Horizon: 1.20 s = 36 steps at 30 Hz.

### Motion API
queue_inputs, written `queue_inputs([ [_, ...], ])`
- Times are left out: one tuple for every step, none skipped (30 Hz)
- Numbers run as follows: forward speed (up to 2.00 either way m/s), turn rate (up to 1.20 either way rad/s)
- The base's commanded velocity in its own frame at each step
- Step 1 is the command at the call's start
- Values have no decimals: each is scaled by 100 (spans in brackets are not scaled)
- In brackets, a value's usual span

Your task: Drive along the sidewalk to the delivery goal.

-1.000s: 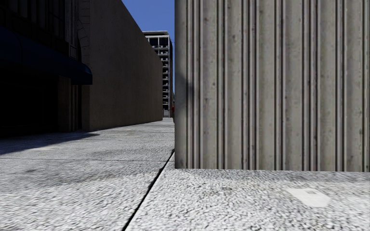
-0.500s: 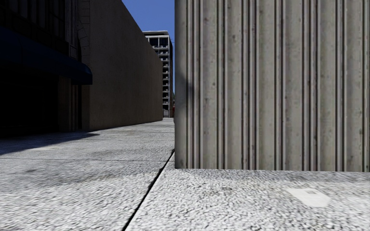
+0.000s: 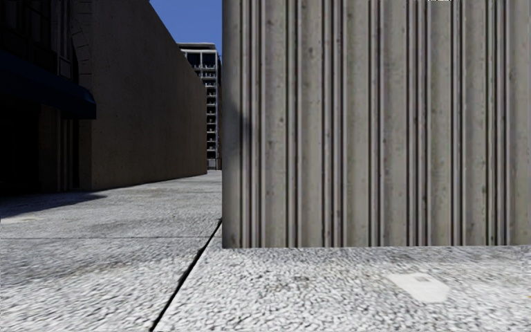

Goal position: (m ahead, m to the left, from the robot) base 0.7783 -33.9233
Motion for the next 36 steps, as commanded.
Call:
queue_inputs([
  [108,-67],
  [108,-68],
  [108,-73],
  [108,-82],
  [108,-82],
  [108,-86],
  [108,-87],
  [116,-87],
  [134,-87],
  [134,-87],
  [143,-87],
  [145,-87],
  [145,-87],
  [146,-87],
  [146,-87],
  [146,-87],
  [146,-87],
  [146,-87],
  [146,-87],
  [146,-87],
  [146,-87],
  [146,-87],
  [146,-87],
  [146,-87],
  [146,-87],
  [146,-87],
  [146,-87],
  [146,-87],
  [146,-87],
  [146,-87],
  [146,-87],
  [146,-87],
  [146,-87],
  [146,-87],
  [146,-87],
  [146,-87],
])
